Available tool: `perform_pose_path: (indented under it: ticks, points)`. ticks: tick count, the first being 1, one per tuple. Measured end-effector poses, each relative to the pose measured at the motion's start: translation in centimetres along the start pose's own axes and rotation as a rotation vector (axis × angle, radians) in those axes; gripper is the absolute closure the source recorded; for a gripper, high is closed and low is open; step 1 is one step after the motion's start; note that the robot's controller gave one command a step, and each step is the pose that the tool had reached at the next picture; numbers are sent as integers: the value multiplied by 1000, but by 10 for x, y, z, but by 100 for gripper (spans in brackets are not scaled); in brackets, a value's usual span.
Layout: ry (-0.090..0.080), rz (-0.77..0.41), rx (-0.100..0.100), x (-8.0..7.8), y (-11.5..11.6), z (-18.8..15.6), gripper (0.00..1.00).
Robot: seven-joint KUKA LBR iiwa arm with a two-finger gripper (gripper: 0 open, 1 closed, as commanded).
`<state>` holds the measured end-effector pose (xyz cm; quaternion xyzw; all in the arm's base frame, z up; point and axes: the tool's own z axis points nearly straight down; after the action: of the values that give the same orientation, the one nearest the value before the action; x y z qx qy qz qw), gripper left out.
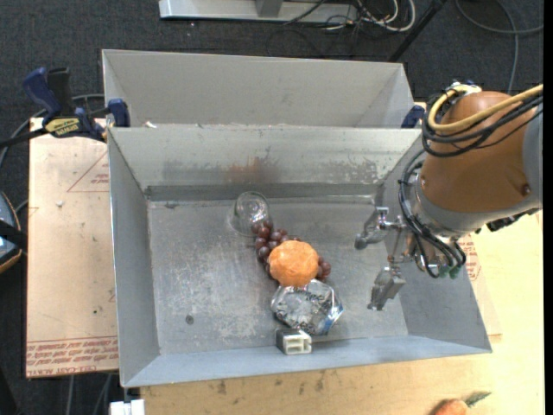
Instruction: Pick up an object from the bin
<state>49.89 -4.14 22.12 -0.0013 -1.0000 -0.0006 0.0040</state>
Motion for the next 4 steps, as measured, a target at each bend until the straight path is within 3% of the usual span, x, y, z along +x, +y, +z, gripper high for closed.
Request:
perform_pose_path:
  ticks: [1, 2, 3, 4]
  points:
    - [-8, -2, 1, -2, 0, -4, 0]
    - [-14, -123, 2, 11, 42, 45, 0]
    - [-6, -412, 1, 11, 60, 66, 0]
    - [-9, -304, 1, -6, 57, 85, 0]
